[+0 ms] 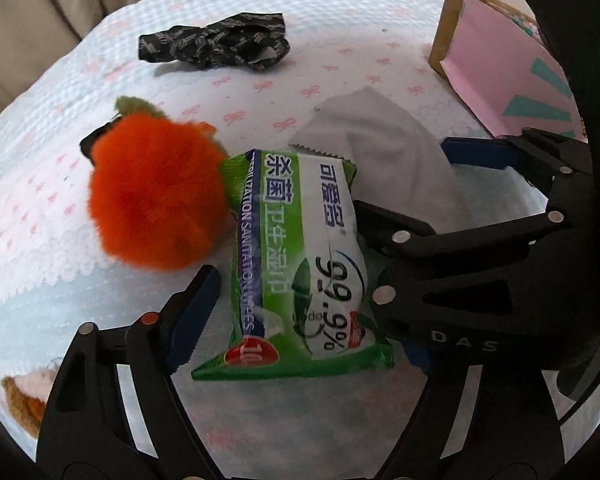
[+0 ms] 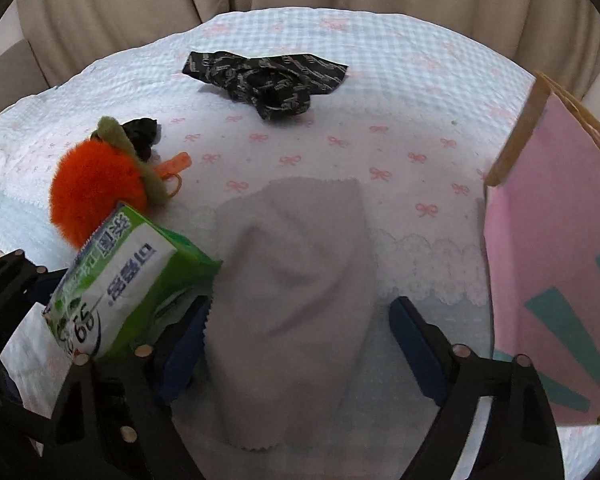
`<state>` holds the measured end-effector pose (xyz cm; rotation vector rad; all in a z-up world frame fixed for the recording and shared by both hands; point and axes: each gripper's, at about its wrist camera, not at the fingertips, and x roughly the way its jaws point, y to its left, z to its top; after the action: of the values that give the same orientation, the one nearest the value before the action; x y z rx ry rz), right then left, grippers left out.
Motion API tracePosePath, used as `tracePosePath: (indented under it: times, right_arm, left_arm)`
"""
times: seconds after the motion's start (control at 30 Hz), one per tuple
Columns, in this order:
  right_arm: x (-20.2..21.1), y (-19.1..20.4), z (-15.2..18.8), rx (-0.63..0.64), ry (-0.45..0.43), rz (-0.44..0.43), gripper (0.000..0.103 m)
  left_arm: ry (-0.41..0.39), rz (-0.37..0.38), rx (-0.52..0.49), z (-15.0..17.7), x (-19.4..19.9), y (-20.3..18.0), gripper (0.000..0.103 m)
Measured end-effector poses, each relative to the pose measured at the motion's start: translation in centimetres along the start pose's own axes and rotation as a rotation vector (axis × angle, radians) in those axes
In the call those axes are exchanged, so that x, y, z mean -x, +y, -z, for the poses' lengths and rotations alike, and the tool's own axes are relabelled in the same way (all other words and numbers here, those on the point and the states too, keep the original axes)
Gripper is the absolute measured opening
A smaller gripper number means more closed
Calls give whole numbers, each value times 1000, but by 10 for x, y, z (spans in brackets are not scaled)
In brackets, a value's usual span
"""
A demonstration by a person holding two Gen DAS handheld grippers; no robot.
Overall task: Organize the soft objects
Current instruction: 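Grasp the green wipes packet with the left tool while the right tool grasps the grey cloth, then carry the wipes packet and grey cloth over the box with both tools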
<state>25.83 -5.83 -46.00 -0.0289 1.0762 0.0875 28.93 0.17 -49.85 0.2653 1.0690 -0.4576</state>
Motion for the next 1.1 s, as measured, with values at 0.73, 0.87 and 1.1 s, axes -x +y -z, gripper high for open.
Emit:
tracePosePath:
  times: [0.73,0.87,1.1]
  right_arm:
    - [24,4,-16,-47,-9,-85,9]
    - [44,1,-25,-62,-33,-72,9]
    - [114,-8,-50,-94,-88,-51,9]
  left_arm:
    - [-12,27,-29,-6,24,16,42]
    - [-36,27,-25,-15,43,15,42]
    - [-99,29,0,-44,107,12,42]
